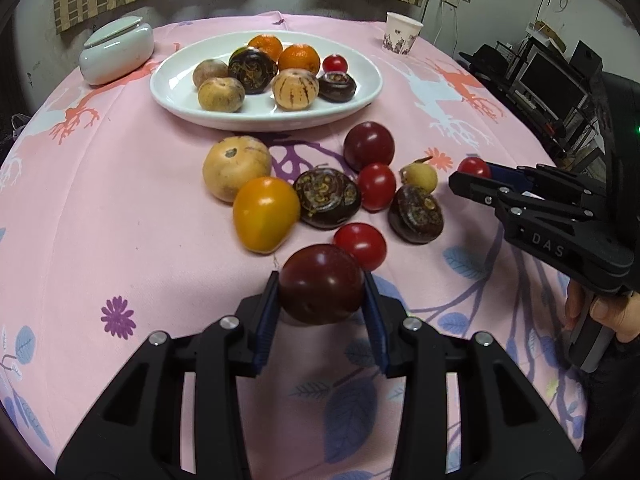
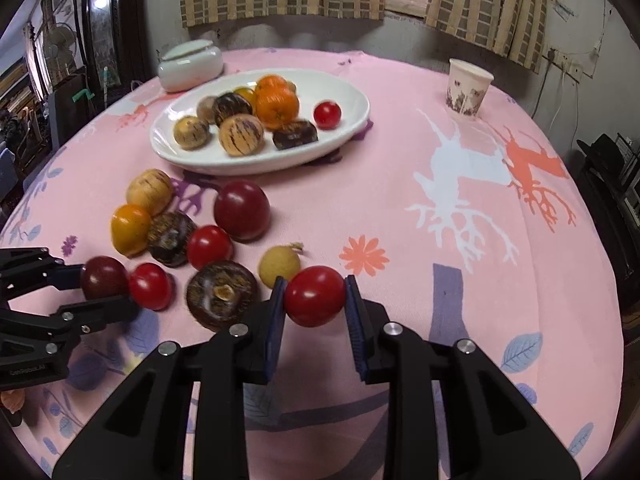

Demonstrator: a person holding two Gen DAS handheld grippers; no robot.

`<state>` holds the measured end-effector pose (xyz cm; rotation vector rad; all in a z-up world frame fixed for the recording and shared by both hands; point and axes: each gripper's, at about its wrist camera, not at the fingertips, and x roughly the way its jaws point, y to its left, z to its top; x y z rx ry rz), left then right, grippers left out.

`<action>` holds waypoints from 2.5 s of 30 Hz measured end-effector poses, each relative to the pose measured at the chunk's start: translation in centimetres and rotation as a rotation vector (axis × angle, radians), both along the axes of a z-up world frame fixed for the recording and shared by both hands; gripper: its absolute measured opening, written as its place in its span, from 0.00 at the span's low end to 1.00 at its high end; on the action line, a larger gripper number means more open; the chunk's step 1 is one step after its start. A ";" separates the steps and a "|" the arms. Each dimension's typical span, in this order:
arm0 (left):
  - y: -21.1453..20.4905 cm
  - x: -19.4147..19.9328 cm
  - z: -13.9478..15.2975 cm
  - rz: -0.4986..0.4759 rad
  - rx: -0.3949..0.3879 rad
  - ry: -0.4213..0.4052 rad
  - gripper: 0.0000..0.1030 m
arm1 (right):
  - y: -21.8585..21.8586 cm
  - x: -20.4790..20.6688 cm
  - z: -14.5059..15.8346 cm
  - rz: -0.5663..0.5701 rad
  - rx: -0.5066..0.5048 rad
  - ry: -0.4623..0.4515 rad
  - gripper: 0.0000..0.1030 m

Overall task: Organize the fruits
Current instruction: 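Carry both tomatoes onto the white plate and open both tools, then move both open tools back toward the fruit pile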

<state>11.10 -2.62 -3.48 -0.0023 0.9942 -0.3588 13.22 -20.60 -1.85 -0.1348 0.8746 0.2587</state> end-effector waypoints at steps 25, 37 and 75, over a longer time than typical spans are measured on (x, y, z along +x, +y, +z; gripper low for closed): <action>0.4 12.6 7.0 0.163 0.061 -0.112 0.39 | 4.3 9.8 5.2 0.101 0.077 -0.063 0.28; 0.2 16.9 3.3 0.215 0.059 -0.041 0.39 | 5.3 14.7 1.6 0.066 0.080 -0.022 0.28; 2.2 4.2 5.3 0.277 0.066 -0.097 0.79 | 0.2 1.3 2.5 -0.021 0.233 0.070 0.57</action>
